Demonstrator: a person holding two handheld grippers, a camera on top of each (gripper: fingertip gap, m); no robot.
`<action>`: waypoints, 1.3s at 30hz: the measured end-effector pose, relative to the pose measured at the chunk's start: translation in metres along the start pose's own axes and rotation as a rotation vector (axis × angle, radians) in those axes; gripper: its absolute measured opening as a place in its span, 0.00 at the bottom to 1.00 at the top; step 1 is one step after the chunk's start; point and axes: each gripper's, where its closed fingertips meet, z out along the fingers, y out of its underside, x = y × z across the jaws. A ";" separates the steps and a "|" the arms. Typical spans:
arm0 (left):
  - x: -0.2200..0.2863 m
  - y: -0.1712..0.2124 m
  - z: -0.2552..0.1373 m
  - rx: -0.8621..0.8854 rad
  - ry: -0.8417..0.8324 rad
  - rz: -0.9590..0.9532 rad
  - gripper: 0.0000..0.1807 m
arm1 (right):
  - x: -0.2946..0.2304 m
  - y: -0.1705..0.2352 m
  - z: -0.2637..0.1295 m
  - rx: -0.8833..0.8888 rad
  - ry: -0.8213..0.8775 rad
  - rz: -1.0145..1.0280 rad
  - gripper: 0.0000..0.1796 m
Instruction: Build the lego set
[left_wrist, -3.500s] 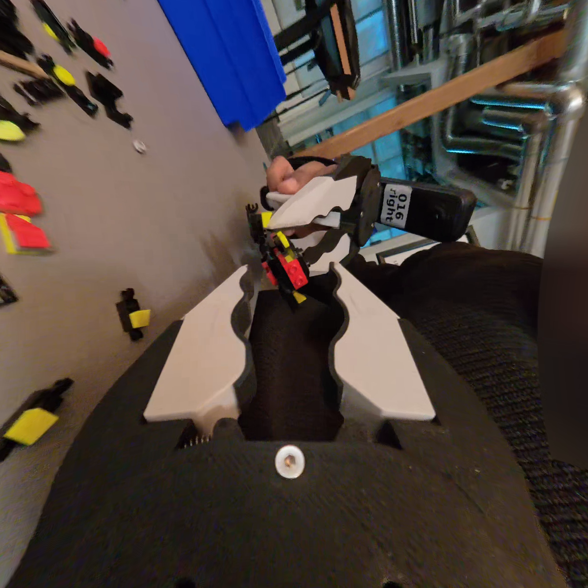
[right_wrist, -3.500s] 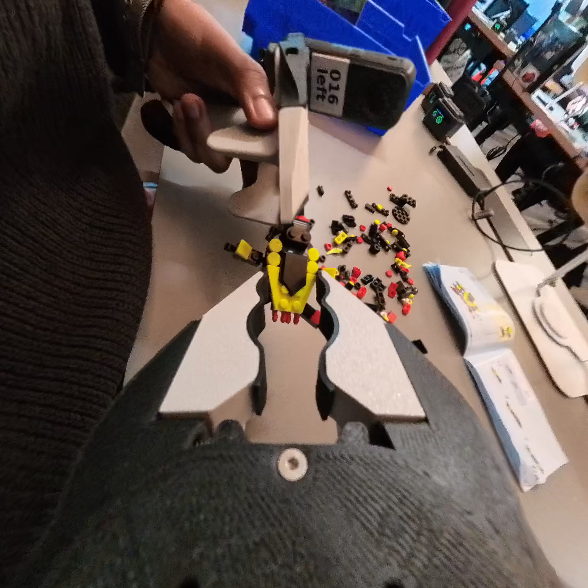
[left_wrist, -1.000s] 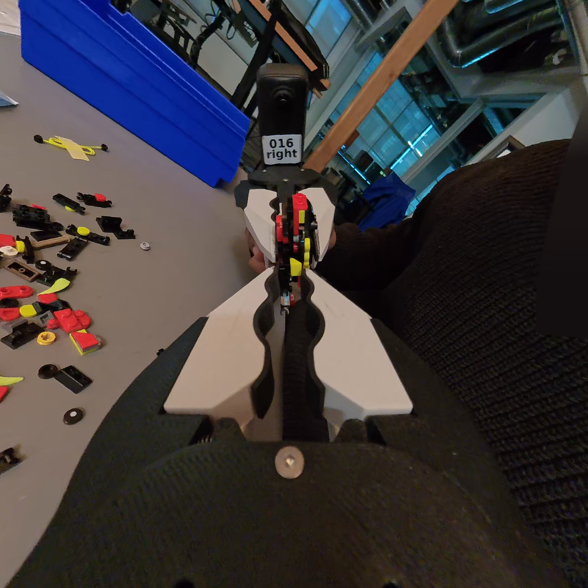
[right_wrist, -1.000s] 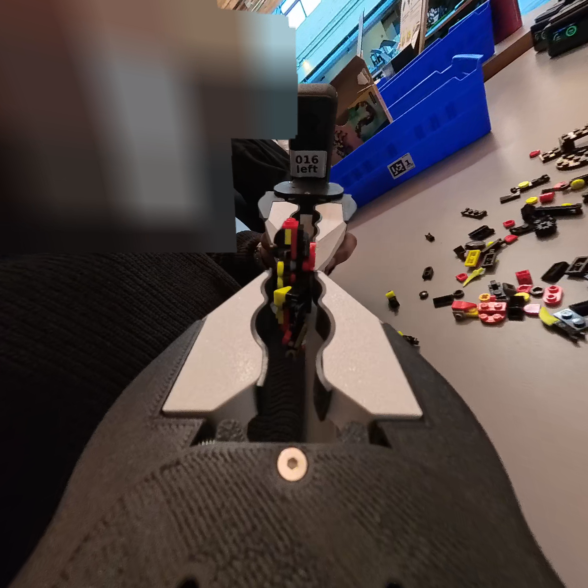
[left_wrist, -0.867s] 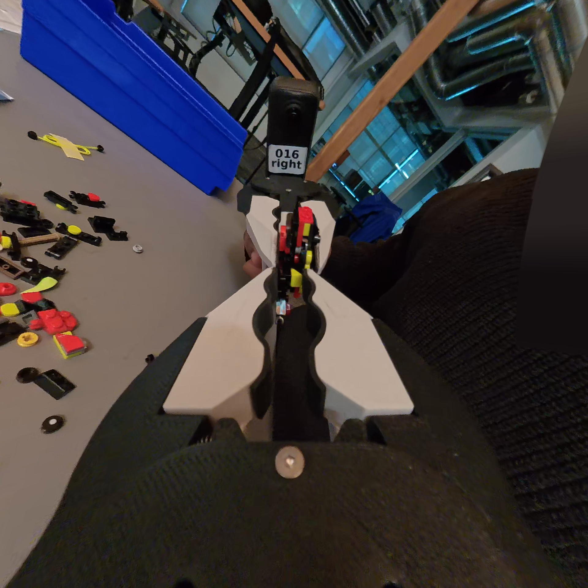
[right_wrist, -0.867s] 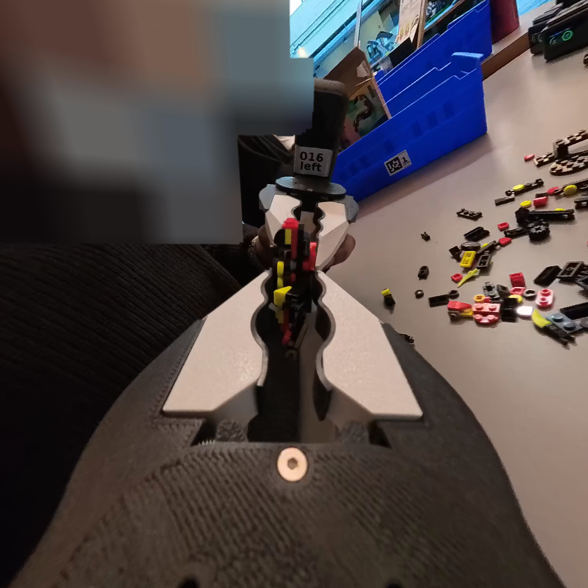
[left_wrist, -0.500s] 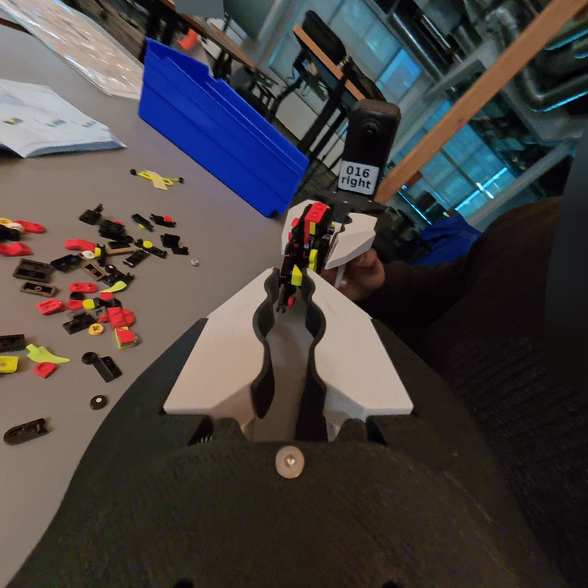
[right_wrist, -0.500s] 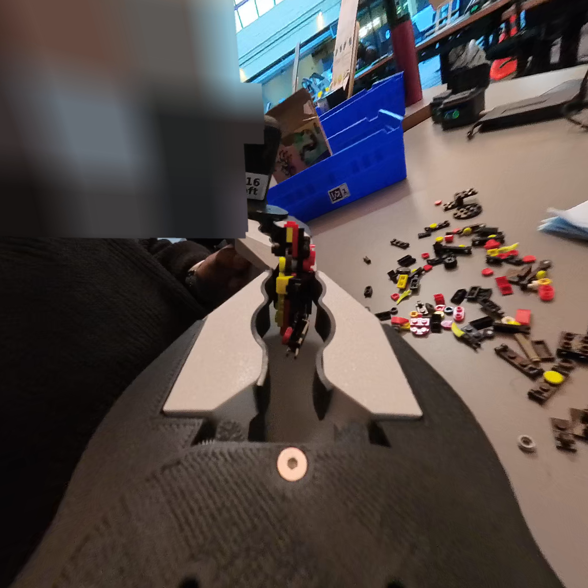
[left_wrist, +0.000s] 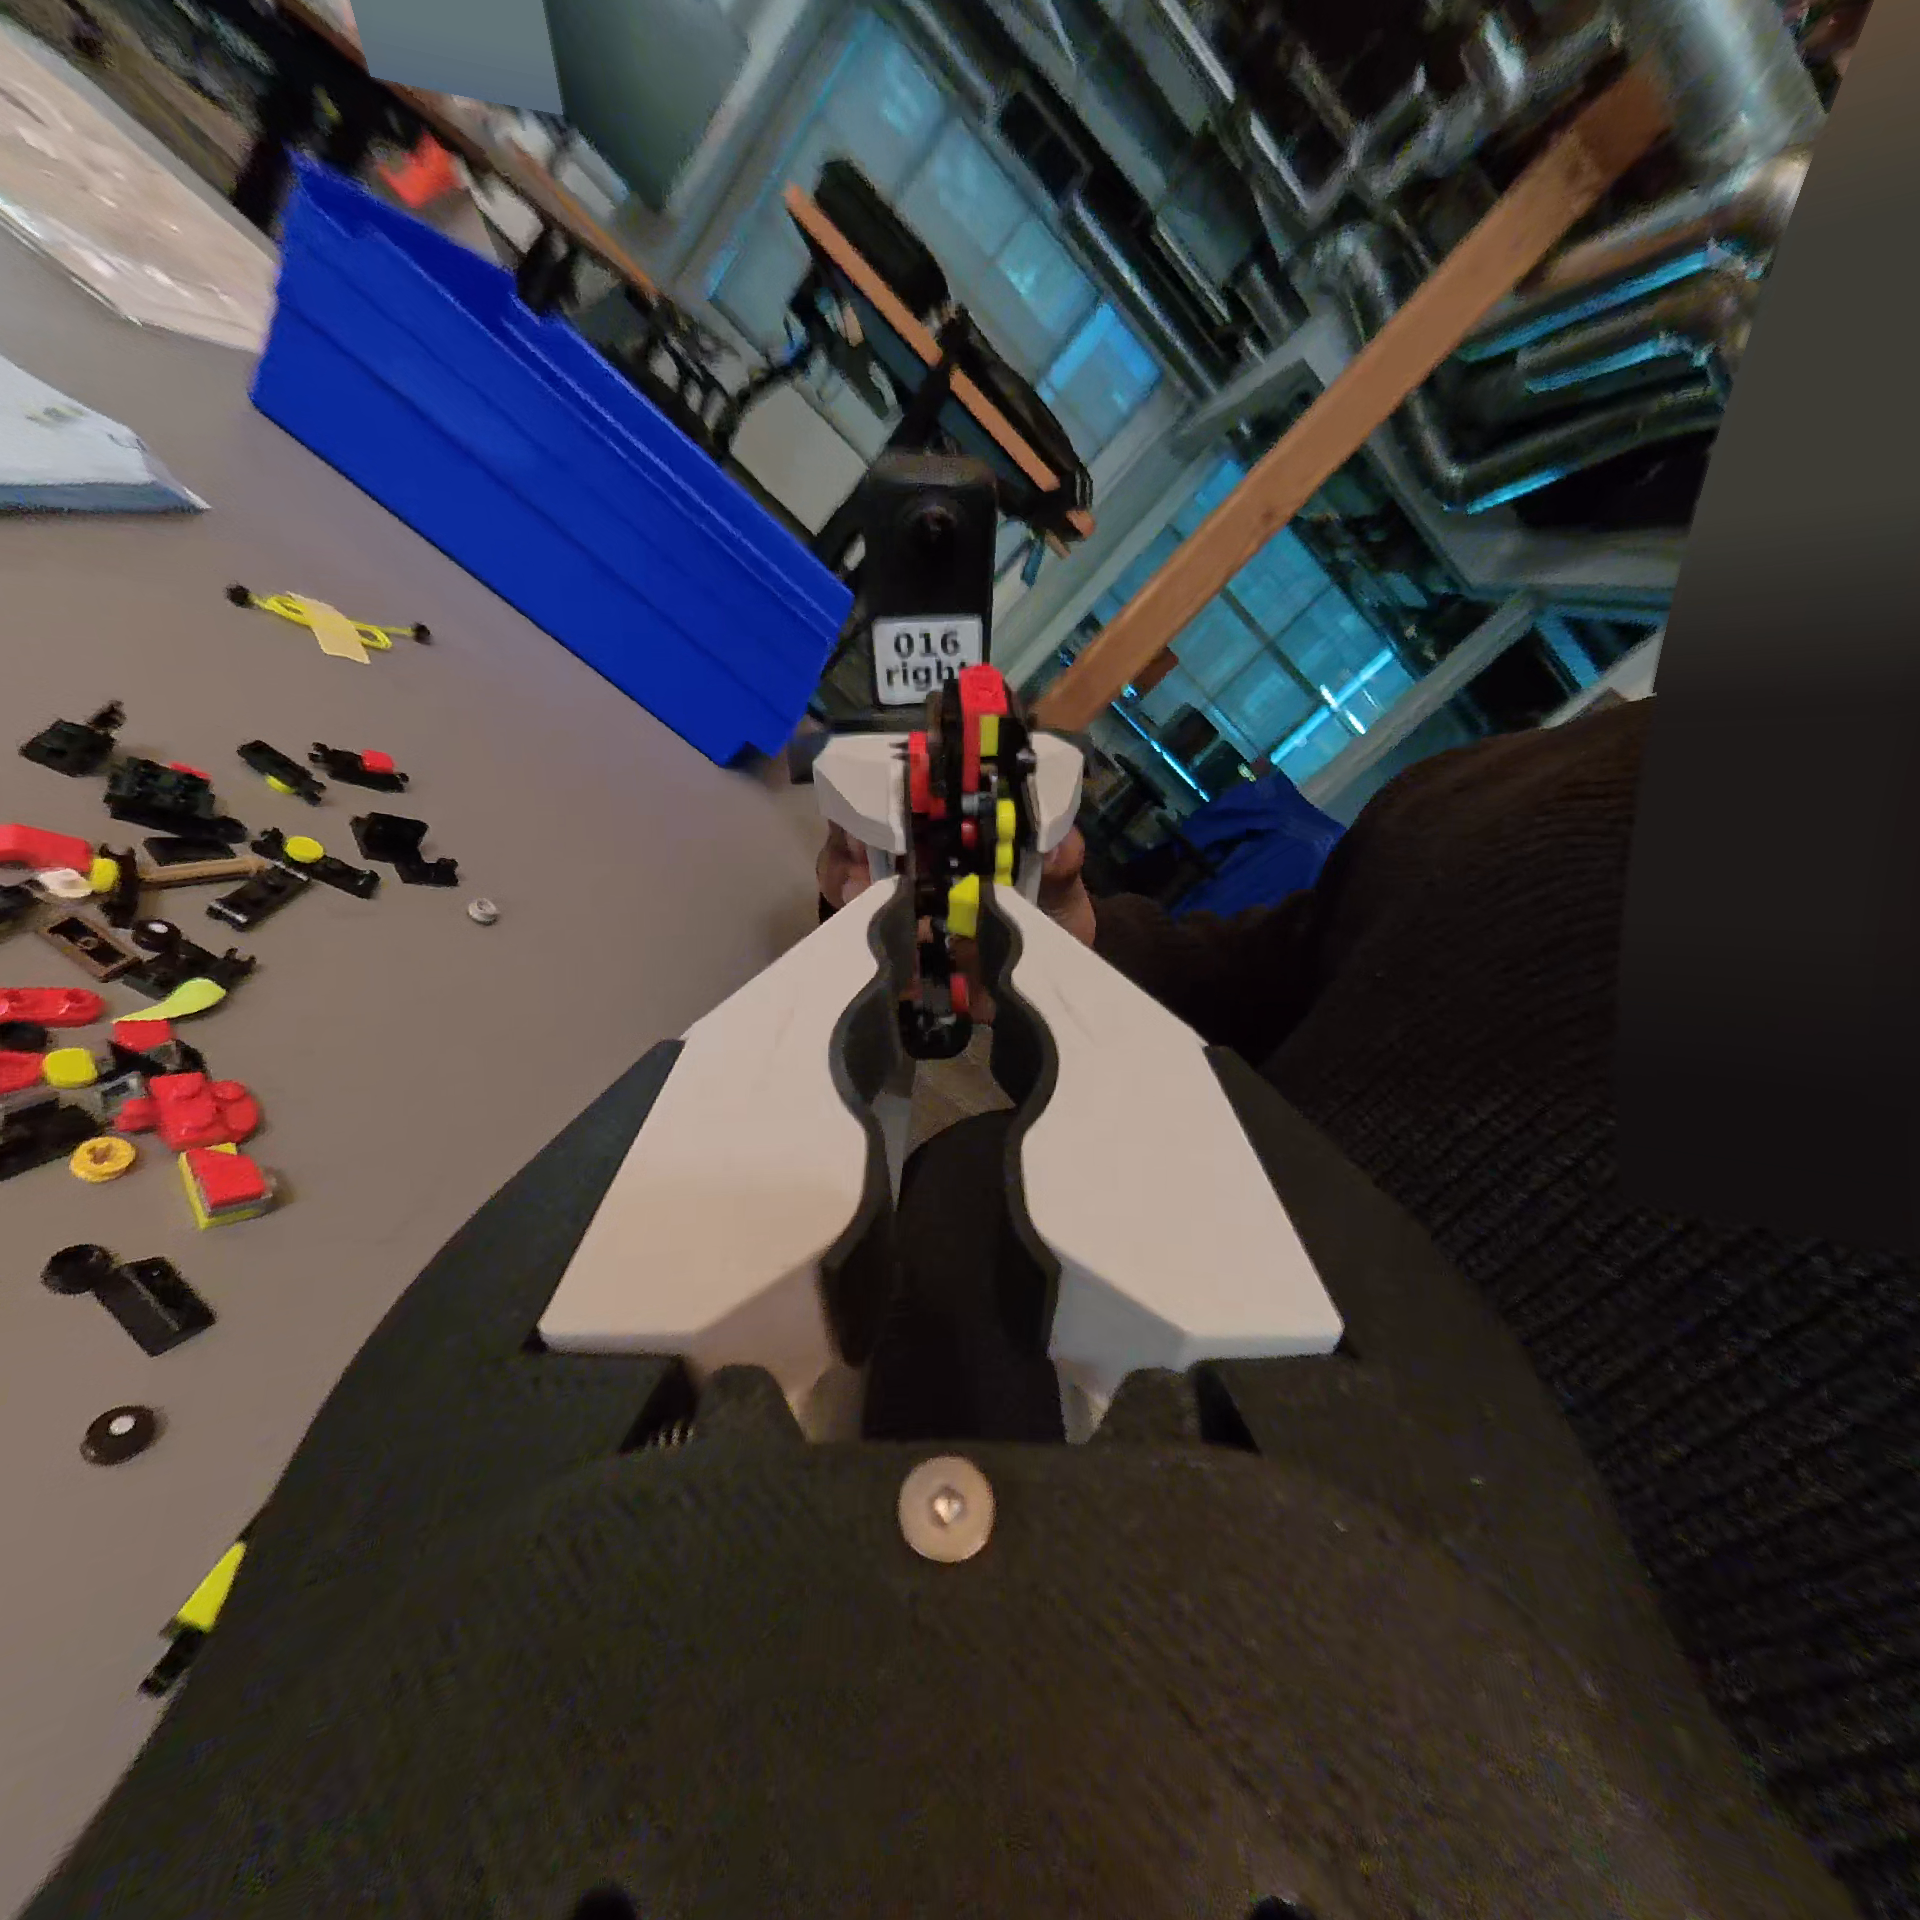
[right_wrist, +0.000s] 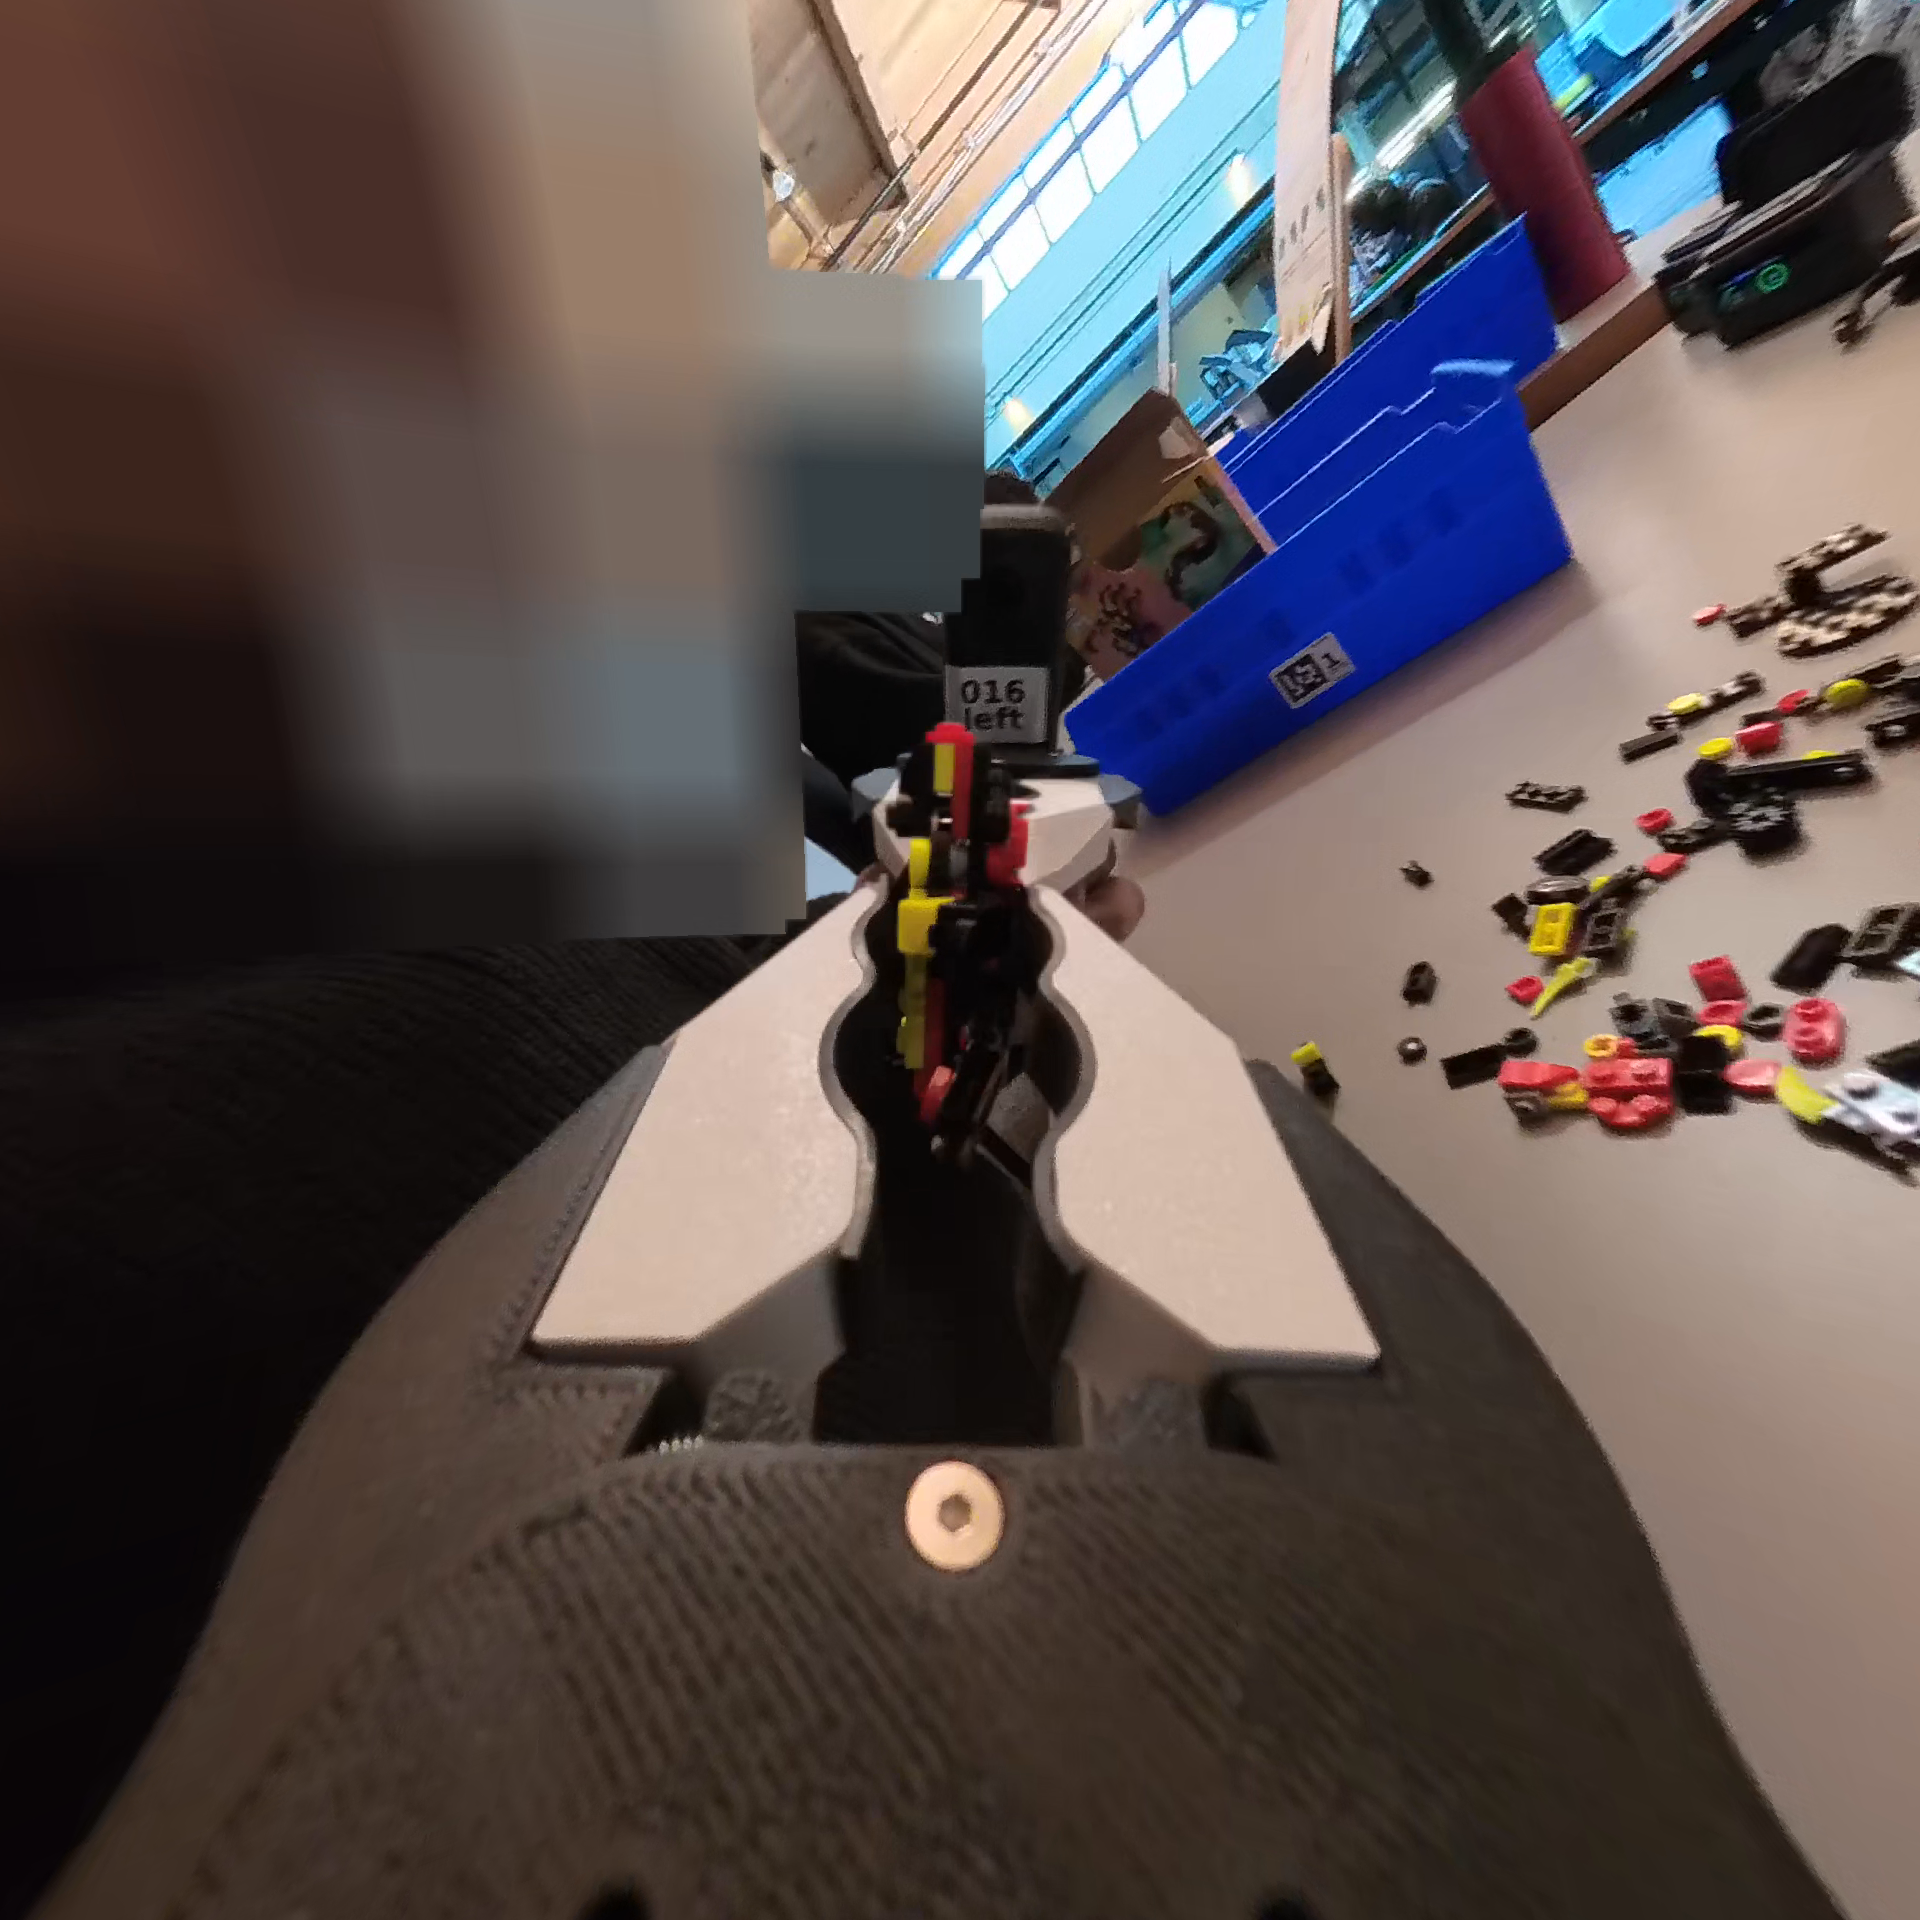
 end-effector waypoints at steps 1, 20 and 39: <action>-0.001 0.002 0.000 -0.012 -0.018 0.019 0.04 | 0.001 -0.002 -0.002 0.007 0.008 -0.001 0.12; -0.002 0.003 0.000 0.000 0.029 -0.036 0.04 | -0.001 0.006 -0.001 -0.045 0.016 -0.060 0.12; -0.067 0.036 -0.017 -0.221 -0.204 -0.162 0.00 | 0.078 0.050 -0.046 -0.246 0.351 0.257 0.12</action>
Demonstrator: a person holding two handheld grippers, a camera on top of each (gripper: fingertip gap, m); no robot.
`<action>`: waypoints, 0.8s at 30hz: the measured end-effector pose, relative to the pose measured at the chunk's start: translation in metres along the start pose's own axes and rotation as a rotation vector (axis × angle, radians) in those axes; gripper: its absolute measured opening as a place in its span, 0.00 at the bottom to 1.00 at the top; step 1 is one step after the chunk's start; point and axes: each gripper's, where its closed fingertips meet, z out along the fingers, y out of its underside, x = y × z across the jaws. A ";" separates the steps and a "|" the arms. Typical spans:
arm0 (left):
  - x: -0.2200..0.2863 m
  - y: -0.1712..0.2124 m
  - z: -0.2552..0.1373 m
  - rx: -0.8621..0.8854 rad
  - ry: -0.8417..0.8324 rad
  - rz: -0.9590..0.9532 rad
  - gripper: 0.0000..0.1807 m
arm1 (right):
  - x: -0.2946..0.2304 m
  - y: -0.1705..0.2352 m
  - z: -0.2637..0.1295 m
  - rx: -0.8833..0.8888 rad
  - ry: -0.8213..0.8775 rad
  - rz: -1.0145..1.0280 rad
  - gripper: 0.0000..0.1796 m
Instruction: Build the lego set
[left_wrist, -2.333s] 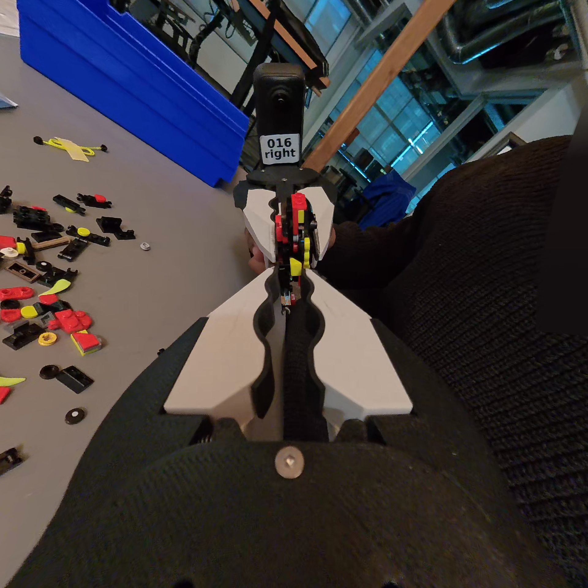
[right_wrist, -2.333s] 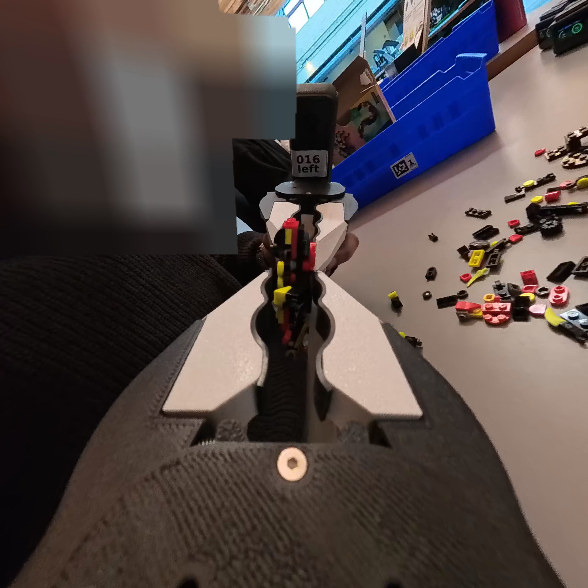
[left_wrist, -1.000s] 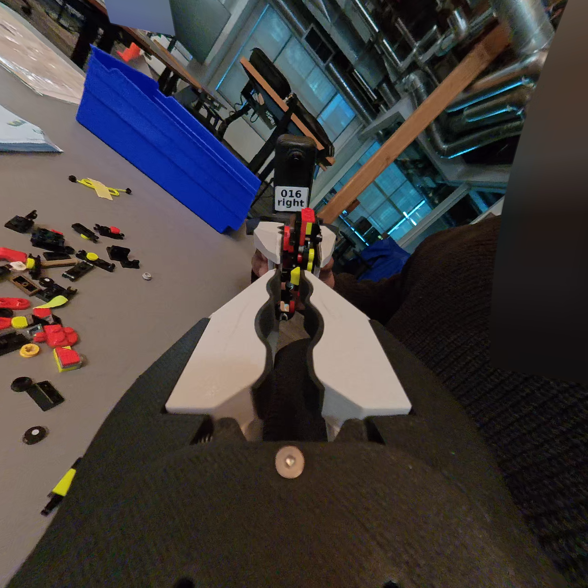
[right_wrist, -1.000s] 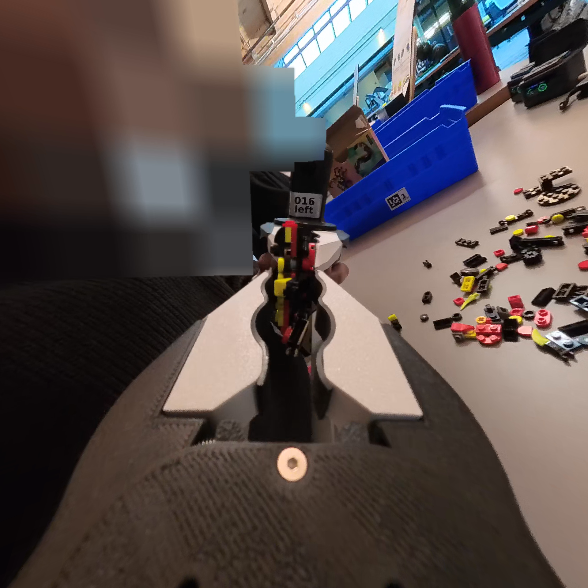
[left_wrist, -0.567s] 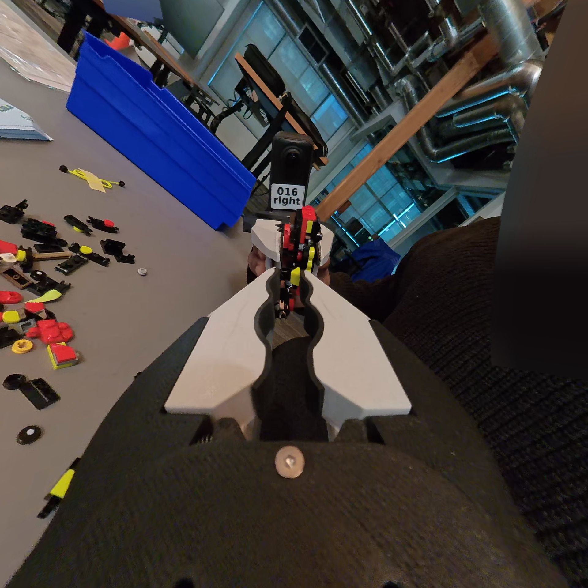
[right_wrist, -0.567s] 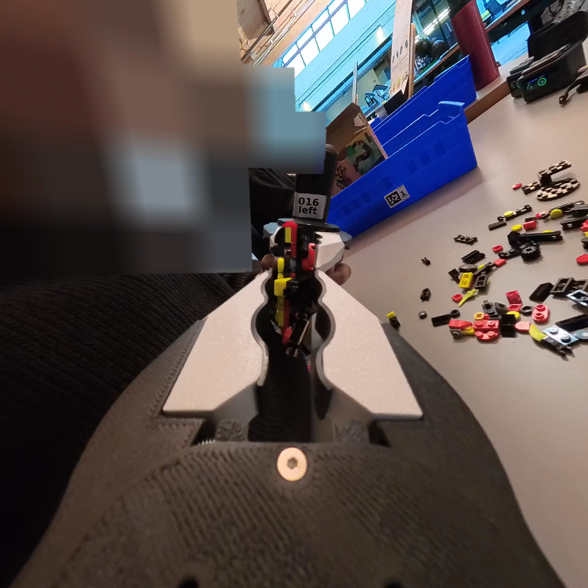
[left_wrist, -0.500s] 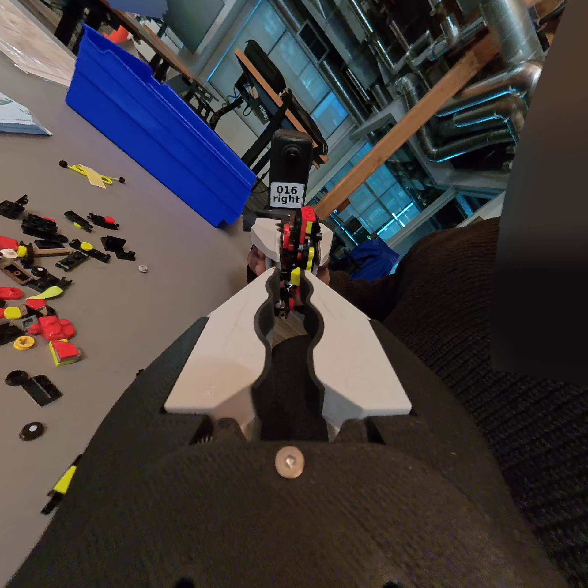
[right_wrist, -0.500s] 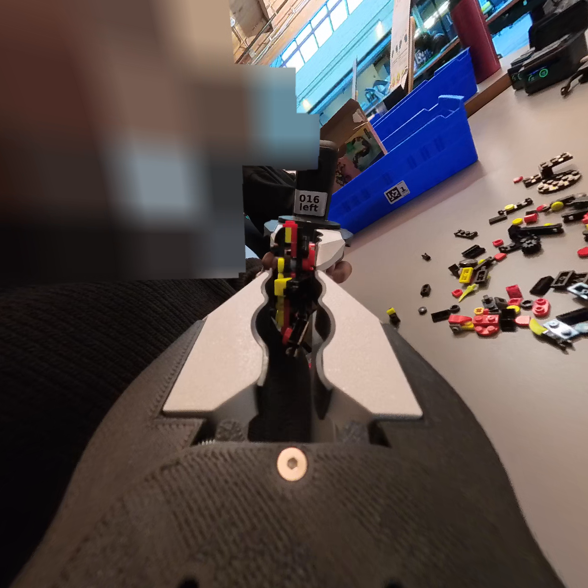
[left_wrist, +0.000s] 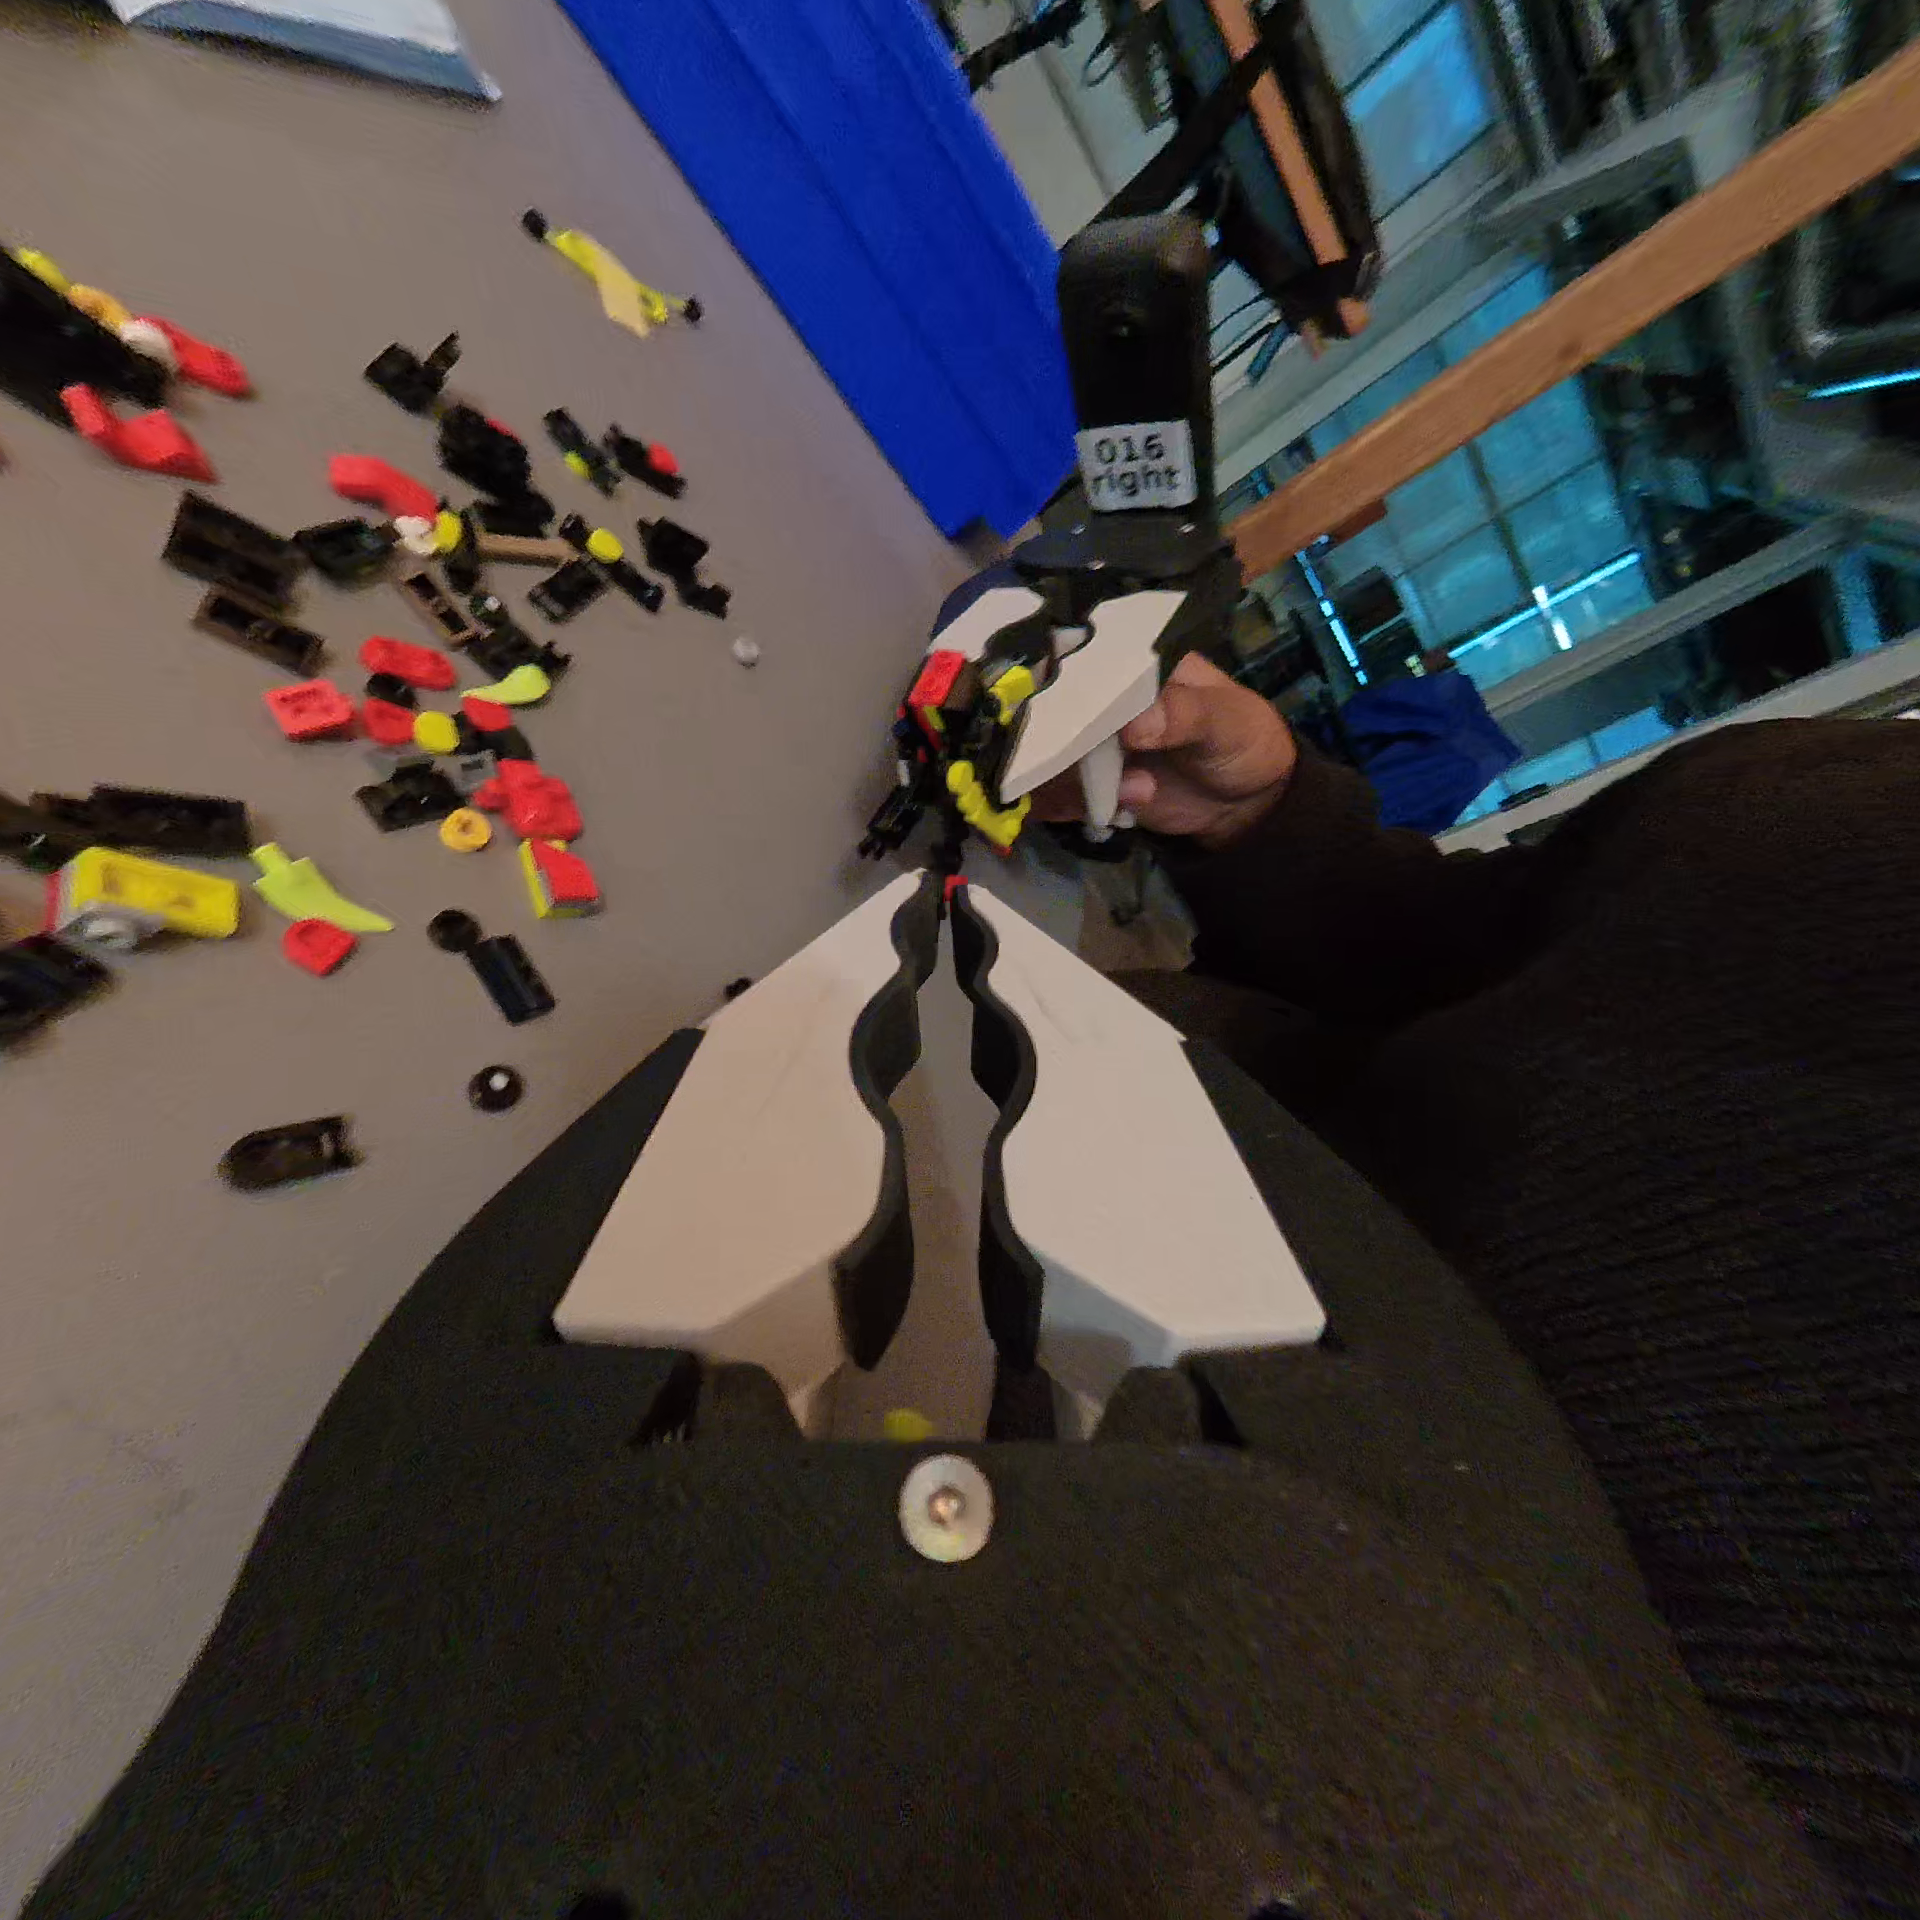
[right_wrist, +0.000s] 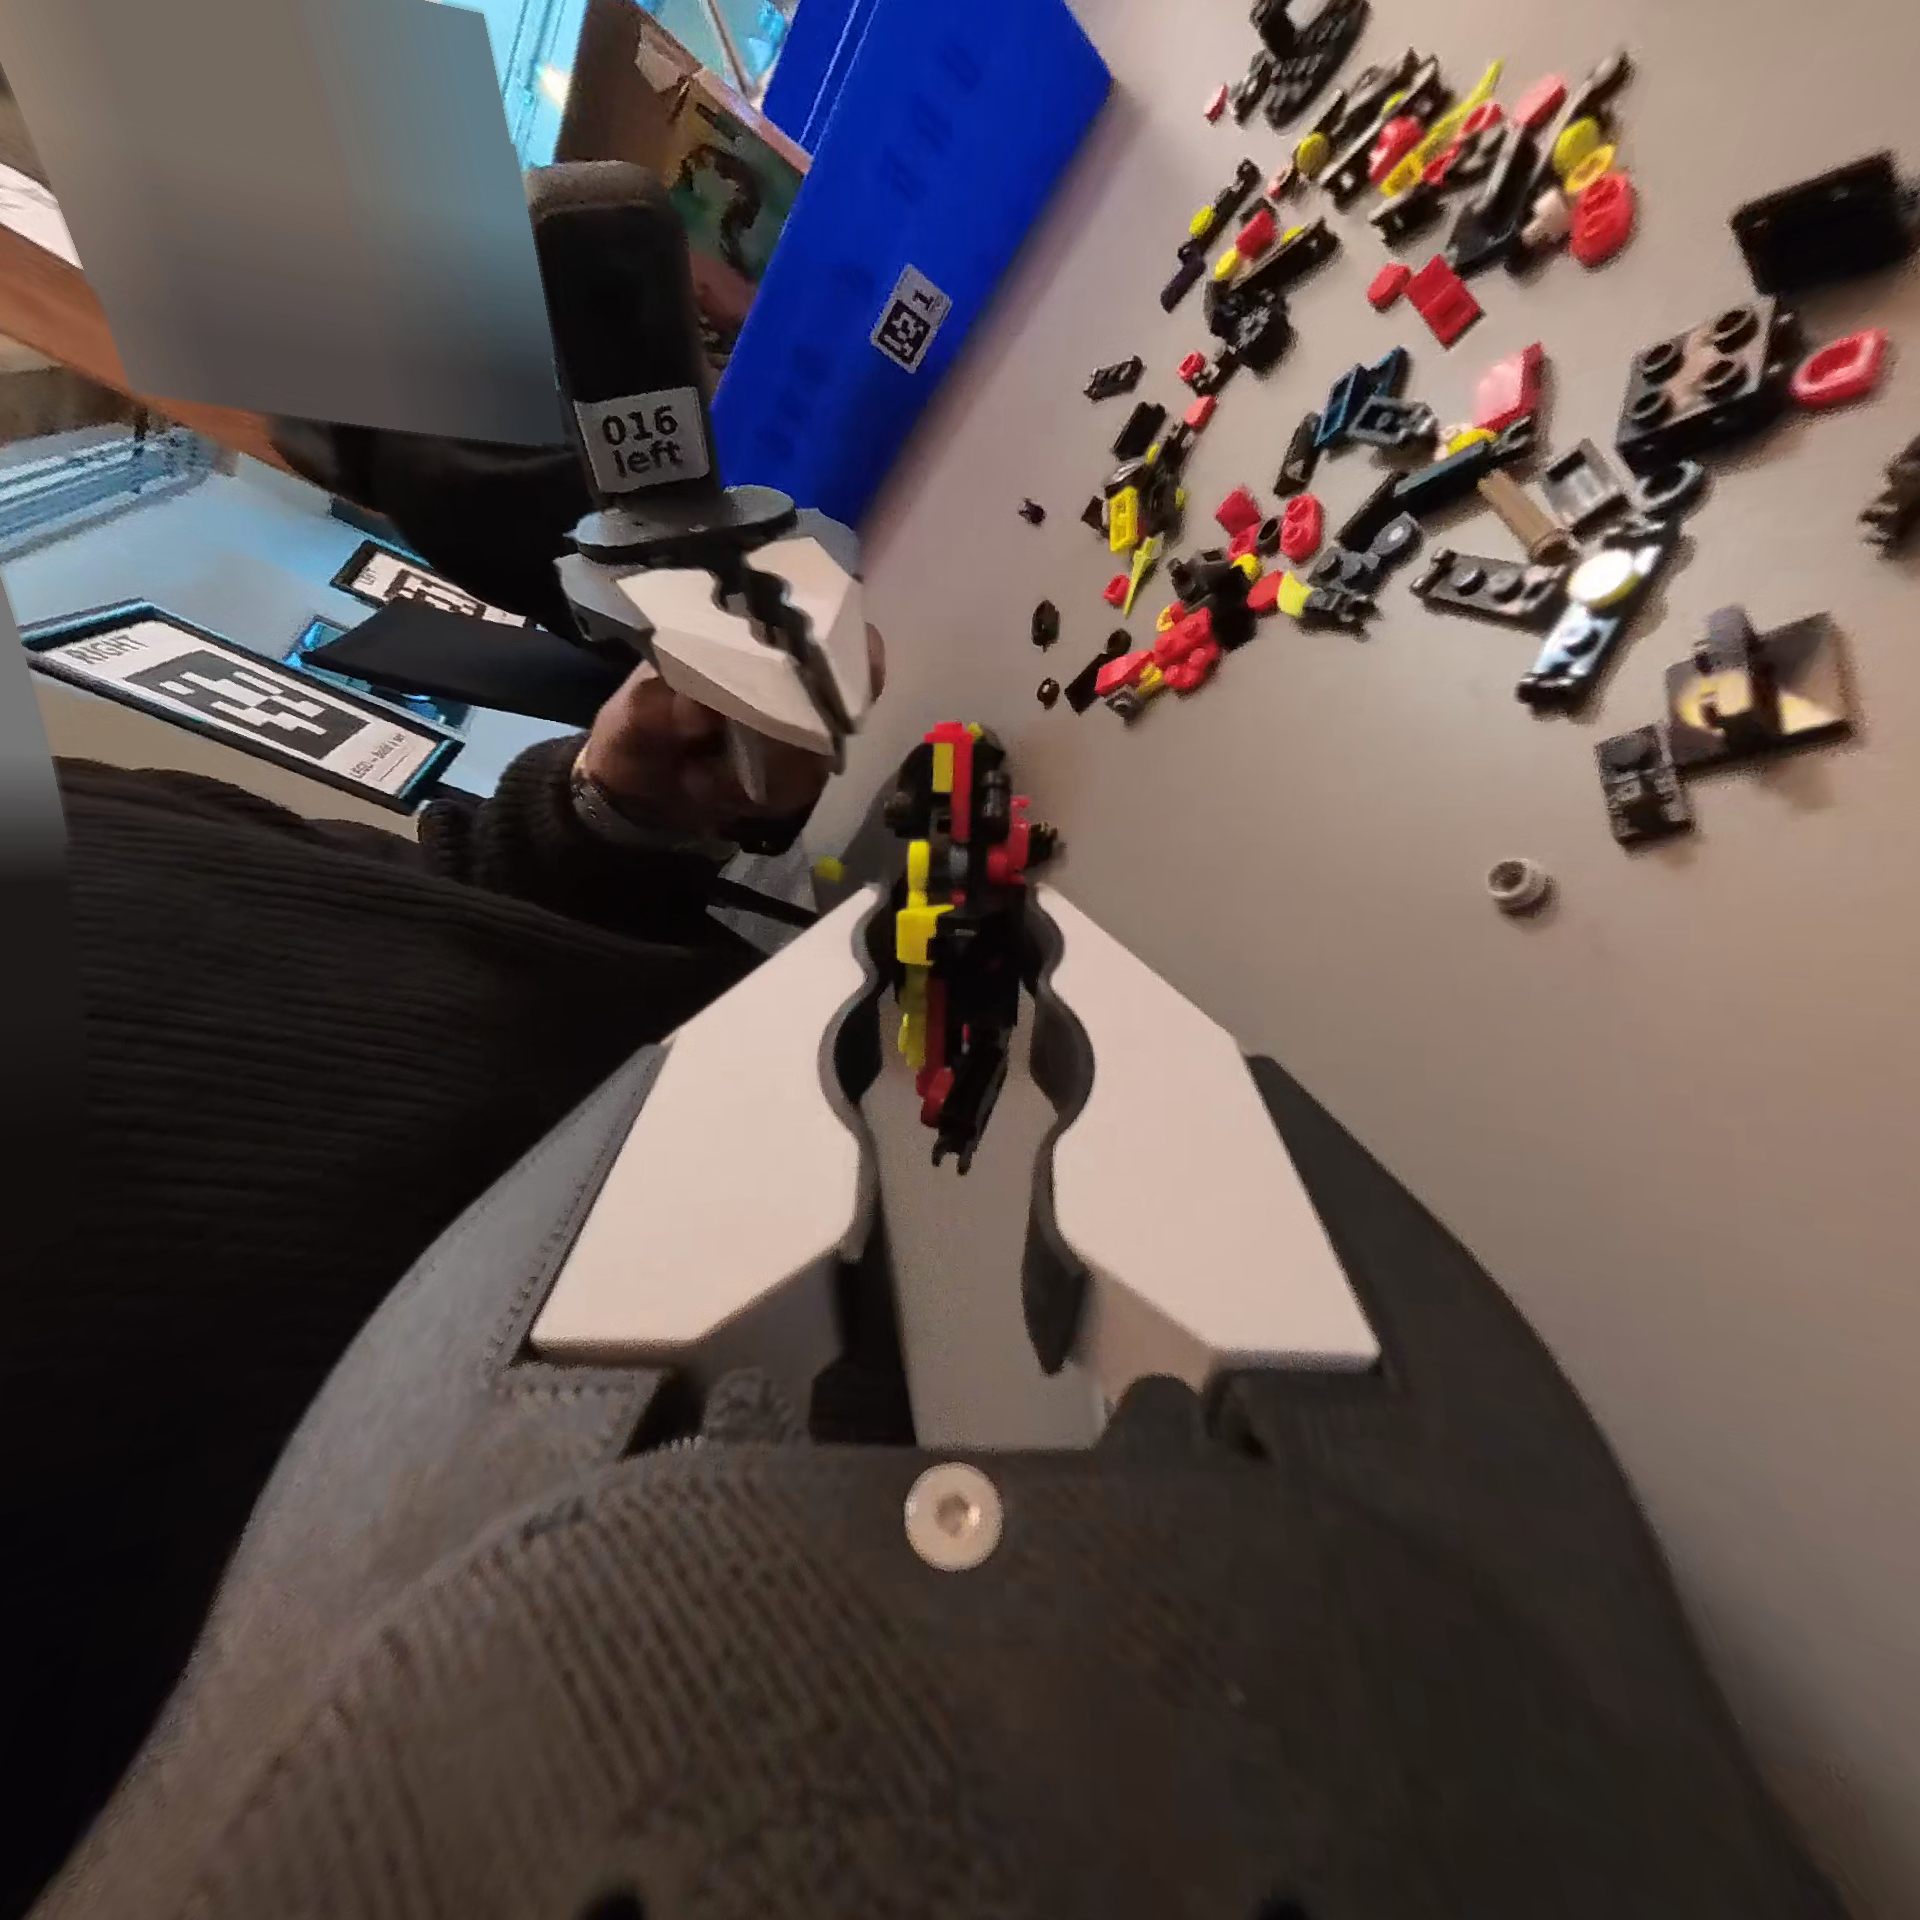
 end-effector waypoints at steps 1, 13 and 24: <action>-0.003 0.003 0.001 -0.018 -0.010 -0.011 0.00 | 0.000 0.000 0.000 0.002 -0.008 0.008 0.12; -0.011 -0.019 -0.017 0.106 -0.035 -0.032 0.02 | 0.006 0.014 0.008 -0.080 0.033 -0.008 0.12; -0.009 -0.044 -0.043 0.220 0.005 0.005 0.03 | 0.012 0.022 0.013 -0.120 0.062 0.000 0.14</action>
